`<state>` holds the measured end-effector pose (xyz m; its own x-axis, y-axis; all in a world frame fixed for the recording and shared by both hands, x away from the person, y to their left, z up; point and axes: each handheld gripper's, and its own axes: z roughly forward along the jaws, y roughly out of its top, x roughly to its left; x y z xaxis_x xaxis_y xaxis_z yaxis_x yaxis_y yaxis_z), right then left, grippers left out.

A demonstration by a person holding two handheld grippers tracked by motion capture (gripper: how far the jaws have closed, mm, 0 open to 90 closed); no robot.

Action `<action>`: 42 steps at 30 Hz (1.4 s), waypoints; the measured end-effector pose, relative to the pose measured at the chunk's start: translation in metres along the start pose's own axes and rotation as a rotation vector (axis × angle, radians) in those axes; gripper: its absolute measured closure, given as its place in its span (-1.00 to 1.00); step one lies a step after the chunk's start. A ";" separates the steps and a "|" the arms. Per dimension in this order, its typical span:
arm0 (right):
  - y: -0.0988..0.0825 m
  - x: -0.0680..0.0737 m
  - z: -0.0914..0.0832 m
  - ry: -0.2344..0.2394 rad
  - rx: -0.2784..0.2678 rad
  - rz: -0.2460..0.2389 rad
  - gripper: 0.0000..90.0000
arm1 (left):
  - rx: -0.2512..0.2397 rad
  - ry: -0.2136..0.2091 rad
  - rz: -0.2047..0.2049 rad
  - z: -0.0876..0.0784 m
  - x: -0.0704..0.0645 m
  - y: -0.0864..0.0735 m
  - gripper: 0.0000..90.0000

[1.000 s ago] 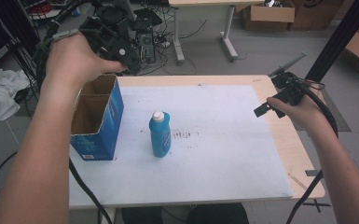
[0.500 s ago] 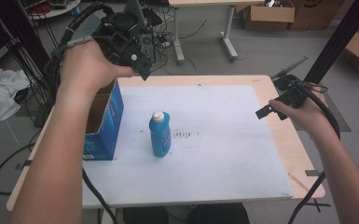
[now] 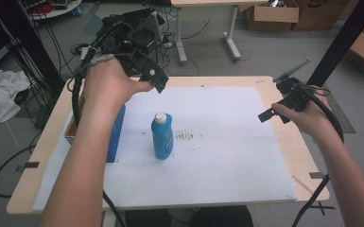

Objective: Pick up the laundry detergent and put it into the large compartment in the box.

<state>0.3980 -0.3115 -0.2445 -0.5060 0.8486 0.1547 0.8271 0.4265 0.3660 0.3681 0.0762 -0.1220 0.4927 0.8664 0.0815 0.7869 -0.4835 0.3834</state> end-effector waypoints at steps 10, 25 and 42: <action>-0.002 0.001 0.001 0.001 -0.003 0.003 -0.47 | 0.043 -0.013 0.009 0.029 -0.011 0.001 -0.82; -0.003 0.002 0.002 0.002 -0.008 -0.001 -0.46 | 0.089 -0.008 -0.012 0.061 -0.018 -0.001 -0.82; -0.006 -0.001 0.004 -0.003 -0.004 0.002 -0.46 | 0.141 -0.011 -0.027 0.096 -0.025 -0.006 -0.78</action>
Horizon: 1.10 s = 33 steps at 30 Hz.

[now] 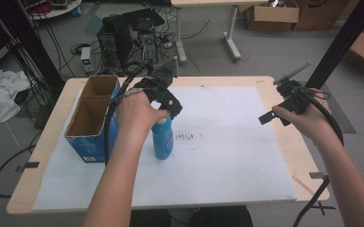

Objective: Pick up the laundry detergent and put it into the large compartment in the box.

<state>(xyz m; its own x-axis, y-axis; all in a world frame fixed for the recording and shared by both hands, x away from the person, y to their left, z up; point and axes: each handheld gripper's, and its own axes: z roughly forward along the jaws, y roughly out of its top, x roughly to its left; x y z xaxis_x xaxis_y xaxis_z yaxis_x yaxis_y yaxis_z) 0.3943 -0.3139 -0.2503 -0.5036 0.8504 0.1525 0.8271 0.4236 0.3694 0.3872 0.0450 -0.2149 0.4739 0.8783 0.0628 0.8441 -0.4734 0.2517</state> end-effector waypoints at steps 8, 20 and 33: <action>-0.001 0.001 0.003 0.003 0.005 0.001 -0.46 | 0.019 0.017 -0.018 0.017 -0.003 -0.002 -0.78; -0.001 0.001 0.004 -0.001 0.008 -0.001 -0.46 | 0.052 -0.002 -0.027 0.043 -0.007 -0.003 -0.76; -0.003 -0.002 0.006 -0.001 0.005 0.006 -0.46 | 0.083 0.017 -0.022 0.060 -0.012 -0.003 -0.67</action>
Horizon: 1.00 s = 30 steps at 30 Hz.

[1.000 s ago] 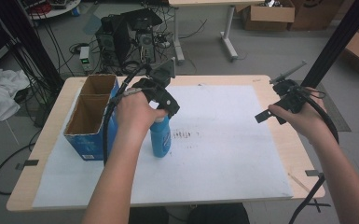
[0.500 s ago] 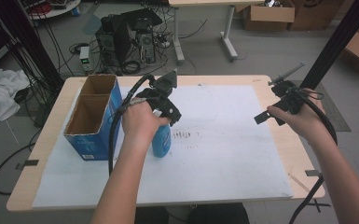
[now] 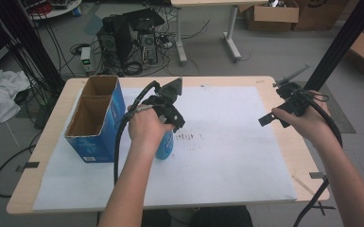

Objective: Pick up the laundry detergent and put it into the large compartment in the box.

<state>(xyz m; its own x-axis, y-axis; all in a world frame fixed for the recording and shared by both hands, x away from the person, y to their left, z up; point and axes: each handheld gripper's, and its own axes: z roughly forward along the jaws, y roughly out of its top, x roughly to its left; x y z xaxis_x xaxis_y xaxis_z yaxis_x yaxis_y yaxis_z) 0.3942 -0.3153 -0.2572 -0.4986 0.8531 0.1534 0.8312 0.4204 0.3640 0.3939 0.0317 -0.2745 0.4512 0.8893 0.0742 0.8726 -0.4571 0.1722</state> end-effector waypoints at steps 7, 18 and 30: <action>0.000 0.000 0.001 0.003 0.001 0.000 -0.46 | 0.015 0.006 0.001 0.004 -0.001 0.000 -0.66; 0.000 0.000 0.001 0.001 -0.002 -0.001 -0.45 | 0.032 0.008 -0.011 0.010 0.000 -0.001 -0.58; 0.000 0.001 0.001 0.002 0.000 -0.004 -0.45 | 0.037 0.008 -0.021 0.013 0.002 -0.003 -0.53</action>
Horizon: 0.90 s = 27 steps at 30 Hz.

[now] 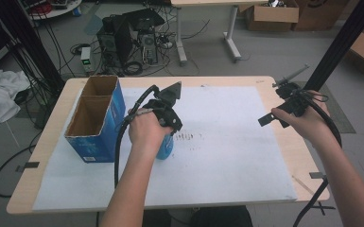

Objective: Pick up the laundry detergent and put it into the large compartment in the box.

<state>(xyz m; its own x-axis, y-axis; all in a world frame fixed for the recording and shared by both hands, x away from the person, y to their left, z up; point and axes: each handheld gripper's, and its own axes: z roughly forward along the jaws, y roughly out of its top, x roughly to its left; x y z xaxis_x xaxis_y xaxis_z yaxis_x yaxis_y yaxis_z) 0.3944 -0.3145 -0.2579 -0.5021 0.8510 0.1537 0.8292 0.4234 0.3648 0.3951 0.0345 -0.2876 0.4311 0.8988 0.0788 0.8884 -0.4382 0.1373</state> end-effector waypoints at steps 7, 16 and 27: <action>0.001 0.001 0.001 0.000 0.003 0.002 -0.45 | 0.006 -0.004 0.000 0.000 0.001 0.001 -0.49; 0.001 0.000 0.002 -0.001 0.003 0.002 -0.45 | 0.017 -0.008 -0.006 0.002 0.001 0.002 -0.40; 0.000 0.000 0.002 -0.001 0.004 0.002 -0.45 | 0.023 -0.007 -0.026 0.001 0.003 0.002 -0.30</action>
<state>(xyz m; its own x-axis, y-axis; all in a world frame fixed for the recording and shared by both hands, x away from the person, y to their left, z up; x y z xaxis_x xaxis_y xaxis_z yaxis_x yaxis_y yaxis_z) 0.3947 -0.3142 -0.2597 -0.5005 0.8520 0.1537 0.8311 0.4231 0.3609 0.3984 0.0363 -0.2882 0.4086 0.9101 0.0686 0.9028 -0.4140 0.1160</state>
